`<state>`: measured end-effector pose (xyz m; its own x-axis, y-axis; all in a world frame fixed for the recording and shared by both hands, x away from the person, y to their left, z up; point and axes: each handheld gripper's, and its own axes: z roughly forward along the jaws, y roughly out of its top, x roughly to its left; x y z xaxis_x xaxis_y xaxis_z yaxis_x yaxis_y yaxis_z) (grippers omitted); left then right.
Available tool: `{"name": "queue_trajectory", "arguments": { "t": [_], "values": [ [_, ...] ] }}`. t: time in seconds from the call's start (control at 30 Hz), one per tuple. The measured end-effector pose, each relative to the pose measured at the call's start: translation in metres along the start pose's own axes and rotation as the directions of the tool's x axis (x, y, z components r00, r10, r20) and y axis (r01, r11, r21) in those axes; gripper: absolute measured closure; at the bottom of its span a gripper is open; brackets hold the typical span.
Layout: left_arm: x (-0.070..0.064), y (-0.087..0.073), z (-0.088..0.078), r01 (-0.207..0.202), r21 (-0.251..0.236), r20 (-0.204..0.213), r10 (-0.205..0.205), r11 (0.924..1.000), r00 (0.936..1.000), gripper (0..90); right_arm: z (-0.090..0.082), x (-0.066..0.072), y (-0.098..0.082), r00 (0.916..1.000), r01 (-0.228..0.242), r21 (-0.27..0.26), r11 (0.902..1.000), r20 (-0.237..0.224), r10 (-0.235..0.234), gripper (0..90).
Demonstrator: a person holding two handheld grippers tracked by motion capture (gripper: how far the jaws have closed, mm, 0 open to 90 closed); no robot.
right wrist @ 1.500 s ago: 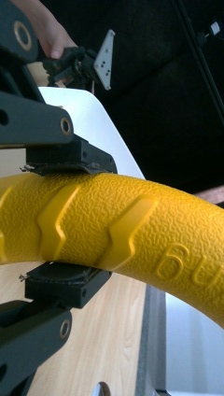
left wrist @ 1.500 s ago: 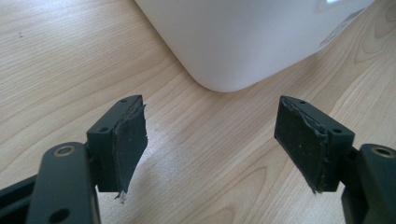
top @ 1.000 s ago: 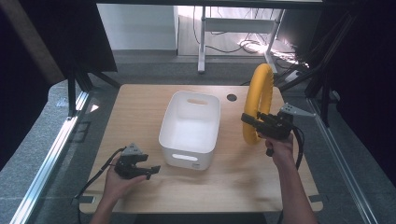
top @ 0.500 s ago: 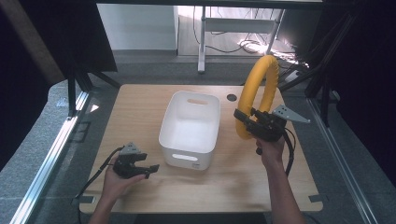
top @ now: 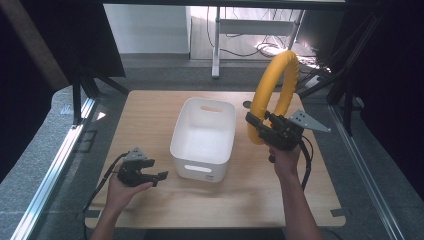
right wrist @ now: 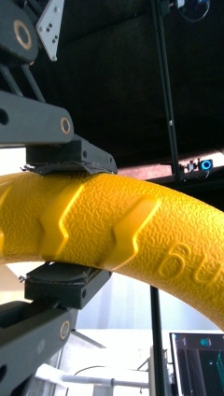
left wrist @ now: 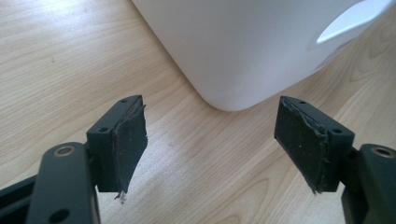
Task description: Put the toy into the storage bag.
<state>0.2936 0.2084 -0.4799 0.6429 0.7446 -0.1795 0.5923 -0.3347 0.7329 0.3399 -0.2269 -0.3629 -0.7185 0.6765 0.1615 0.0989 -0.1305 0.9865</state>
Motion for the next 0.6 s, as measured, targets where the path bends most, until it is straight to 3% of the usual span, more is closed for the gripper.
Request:
{"name": "queue_trajectory", "arguments": {
  "t": [0.37,0.6],
  "values": [
    [0.007,0.009,-0.016,-0.001,-0.008,-0.021,0.001,1.0000,0.9998,25.6,0.009,0.022,0.008,0.9991,0.017,-0.058,0.9982,-0.037,-0.019,51.1],
    [0.011,0.015,-0.021,-0.005,0.003,-0.026,0.005,1.0000,0.9997,25.6,0.016,0.037,0.014,0.9972,0.053,-0.081,0.9953,-0.048,-0.057,51.0]
  ]
}}
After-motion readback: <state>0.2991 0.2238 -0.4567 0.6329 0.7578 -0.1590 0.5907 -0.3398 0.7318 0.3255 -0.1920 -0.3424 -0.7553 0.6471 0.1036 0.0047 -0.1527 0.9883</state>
